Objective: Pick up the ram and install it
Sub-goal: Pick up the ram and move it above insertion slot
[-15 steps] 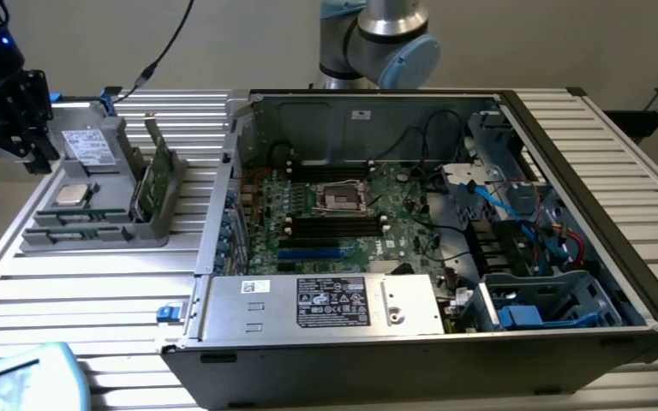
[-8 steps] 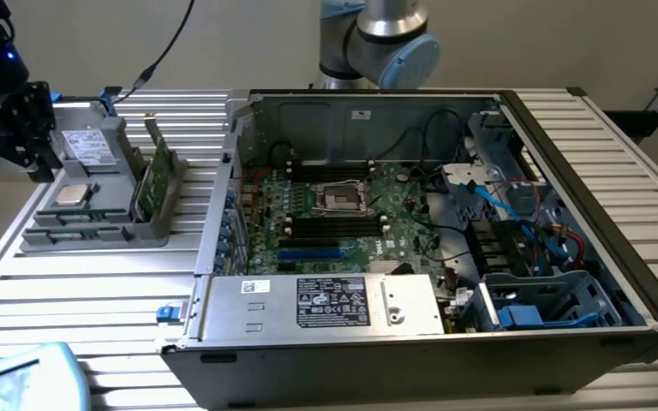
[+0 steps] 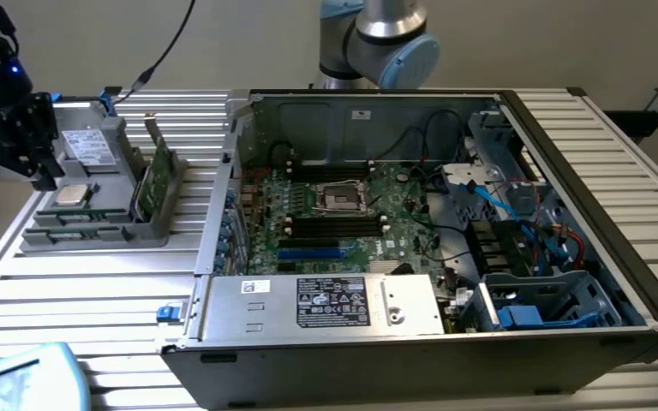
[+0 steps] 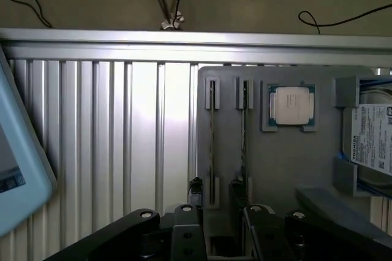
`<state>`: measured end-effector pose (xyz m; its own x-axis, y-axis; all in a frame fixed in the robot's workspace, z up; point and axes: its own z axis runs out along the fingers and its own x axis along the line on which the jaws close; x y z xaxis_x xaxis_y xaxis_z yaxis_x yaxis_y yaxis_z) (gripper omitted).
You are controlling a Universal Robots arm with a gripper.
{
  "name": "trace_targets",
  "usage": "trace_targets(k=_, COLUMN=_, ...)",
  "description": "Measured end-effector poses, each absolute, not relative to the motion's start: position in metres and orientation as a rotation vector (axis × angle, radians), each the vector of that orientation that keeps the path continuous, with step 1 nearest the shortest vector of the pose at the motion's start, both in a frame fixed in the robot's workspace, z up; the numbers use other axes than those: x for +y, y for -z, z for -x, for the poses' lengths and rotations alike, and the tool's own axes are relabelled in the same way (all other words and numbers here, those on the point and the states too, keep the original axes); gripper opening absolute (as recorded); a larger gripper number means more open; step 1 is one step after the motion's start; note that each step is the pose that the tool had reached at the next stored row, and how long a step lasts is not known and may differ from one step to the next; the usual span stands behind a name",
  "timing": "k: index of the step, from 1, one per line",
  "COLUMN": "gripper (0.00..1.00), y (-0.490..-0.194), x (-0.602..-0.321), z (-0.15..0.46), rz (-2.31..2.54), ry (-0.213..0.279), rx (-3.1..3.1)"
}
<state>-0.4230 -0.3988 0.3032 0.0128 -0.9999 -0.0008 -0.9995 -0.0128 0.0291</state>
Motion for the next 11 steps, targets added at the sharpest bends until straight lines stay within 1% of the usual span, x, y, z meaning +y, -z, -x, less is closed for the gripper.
trace_targets(k=11, gripper=0.31, y=-0.283, x=-0.399, z=0.429, rz=-2.221, ry=0.033, rx=-2.193)
